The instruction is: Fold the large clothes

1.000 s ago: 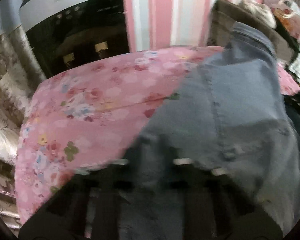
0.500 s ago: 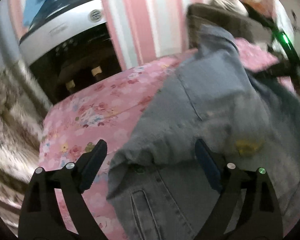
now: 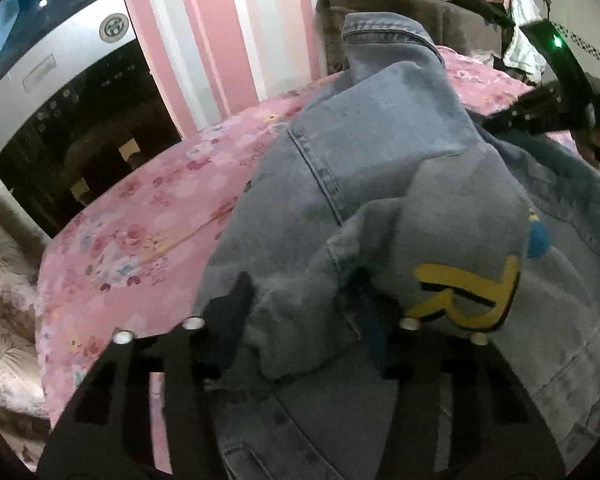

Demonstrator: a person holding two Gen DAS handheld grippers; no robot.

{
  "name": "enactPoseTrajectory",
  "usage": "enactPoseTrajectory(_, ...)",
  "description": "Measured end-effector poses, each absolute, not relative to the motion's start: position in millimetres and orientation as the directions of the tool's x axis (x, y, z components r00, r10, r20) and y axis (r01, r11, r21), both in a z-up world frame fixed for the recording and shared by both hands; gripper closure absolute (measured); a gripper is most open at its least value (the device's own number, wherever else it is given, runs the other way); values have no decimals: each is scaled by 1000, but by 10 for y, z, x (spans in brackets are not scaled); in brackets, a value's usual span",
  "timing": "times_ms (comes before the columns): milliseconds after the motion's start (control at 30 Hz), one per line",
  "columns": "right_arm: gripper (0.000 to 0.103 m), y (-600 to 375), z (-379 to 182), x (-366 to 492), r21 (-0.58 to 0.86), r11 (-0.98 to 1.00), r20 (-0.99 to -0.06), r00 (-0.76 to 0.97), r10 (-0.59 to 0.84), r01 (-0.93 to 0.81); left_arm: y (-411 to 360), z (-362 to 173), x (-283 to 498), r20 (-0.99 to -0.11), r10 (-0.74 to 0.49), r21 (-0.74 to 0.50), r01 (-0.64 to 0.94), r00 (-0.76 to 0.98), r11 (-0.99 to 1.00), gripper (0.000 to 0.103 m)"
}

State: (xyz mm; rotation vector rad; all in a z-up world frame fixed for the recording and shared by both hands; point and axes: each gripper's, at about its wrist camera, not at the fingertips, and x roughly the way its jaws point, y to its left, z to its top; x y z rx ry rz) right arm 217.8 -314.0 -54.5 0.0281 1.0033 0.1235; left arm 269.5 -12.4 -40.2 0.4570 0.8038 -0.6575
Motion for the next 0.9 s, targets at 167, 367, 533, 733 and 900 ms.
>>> enactPoseTrajectory(167,97,-3094,-563,2181,64,993,-837,538,106,-96,-133,-409,2769,-781,-366,80,663,505,745,70)
enactPoseTrajectory(367,98,-3162,-497,2224,90,994,-844,525,112,-68,150,-355,3151,-787,-451,-168,557,422,813,77)
enactPoseTrajectory(533,98,-3257,-433,2224,110,993,-847,519,118,-45,507,-229,3554,-757,-496,-326,411,426,851,79)
enactPoseTrajectory(733,98,-3330,-534,2235,145,989,-855,498,144,-38,869,-293,4036,-792,-400,-316,250,461,915,90)
enactPoseTrajectory(900,93,-3356,-472,2216,181,982,-842,510,178,-43,804,-436,4185,-836,-296,-224,205,462,953,64)
